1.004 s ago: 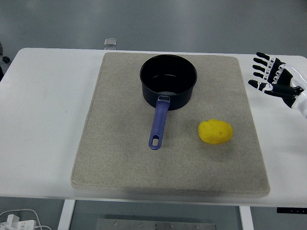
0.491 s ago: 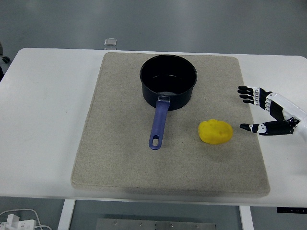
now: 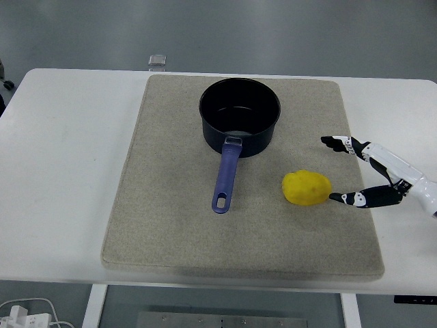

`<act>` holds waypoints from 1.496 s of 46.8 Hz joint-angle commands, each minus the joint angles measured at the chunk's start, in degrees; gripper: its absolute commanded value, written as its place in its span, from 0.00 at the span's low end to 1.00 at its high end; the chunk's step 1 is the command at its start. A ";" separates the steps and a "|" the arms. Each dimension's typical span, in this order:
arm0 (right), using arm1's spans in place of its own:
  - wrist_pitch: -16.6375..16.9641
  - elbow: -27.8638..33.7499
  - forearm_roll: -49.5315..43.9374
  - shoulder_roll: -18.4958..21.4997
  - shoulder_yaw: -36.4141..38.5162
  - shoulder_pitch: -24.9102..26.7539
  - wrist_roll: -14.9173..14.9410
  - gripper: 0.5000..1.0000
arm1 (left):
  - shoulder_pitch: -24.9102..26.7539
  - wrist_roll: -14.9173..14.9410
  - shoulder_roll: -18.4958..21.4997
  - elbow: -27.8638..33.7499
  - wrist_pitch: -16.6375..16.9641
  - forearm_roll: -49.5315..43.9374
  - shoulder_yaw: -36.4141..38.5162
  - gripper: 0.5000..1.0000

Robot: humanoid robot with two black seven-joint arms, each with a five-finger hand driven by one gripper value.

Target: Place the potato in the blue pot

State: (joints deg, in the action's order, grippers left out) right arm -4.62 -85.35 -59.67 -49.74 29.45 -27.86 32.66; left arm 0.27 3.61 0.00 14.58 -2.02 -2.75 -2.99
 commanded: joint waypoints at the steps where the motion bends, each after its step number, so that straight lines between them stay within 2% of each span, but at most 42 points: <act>1: -1.61 0.10 0.08 1.39 -0.01 0.00 0.65 0.85 | 0.08 0.00 0.00 0.10 0.00 0.02 0.00 0.99; 6: -2.67 0.54 0.08 3.59 -0.01 0.09 0.74 0.85 | 0.08 0.00 0.00 0.10 0.00 0.02 0.00 0.99; 27: -2.67 5.64 0.08 9.57 -0.71 0.18 1.00 0.85 | 0.08 0.00 0.00 -0.08 0.00 0.02 -0.08 0.99; 39: -2.76 7.31 -0.19 11.50 -1.42 1.14 1.09 0.85 | 0.08 0.09 0.00 -0.34 0.00 -0.06 -0.08 0.98; 44: -2.76 7.39 -1.41 11.68 -1.42 1.85 2.23 0.85 | 0.08 0.00 0.00 -0.34 0.00 -0.06 -0.08 0.99; 59: -7.15 8.97 -4.49 13.79 -1.85 3.43 2.34 0.85 | 0.08 0.09 0.00 -0.34 0.00 -0.06 -0.08 0.98; 70: -8.74 10.73 -5.55 14.75 -1.85 3.52 2.34 0.85 | 0.08 0.00 0.00 -0.34 0.00 -0.06 -0.08 0.98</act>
State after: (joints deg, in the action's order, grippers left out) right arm -12.79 -74.86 -65.02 -35.05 27.59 -24.26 35.01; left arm 0.36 3.62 0.00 14.22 -2.02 -2.82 -3.07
